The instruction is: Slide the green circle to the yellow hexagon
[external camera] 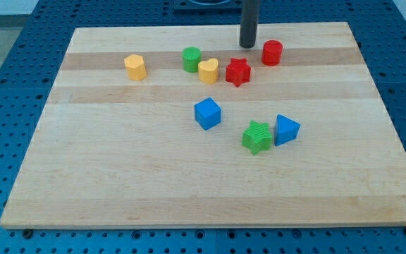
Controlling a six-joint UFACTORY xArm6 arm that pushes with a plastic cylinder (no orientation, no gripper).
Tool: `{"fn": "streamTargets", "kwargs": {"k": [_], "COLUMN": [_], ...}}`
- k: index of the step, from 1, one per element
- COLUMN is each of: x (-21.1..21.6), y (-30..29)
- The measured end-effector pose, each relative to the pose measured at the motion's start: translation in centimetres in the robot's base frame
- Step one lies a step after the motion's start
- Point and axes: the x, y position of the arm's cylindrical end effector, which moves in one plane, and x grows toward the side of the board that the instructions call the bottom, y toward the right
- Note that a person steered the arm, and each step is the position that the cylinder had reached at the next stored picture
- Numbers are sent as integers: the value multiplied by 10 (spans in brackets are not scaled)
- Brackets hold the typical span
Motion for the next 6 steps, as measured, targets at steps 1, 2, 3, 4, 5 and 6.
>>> {"fn": "streamTargets", "kwargs": {"k": [1, 2, 3, 4, 5, 6], "x": [10, 22, 41, 49, 49, 49], "y": [-9, -20, -29, -43, -75, -108]}}
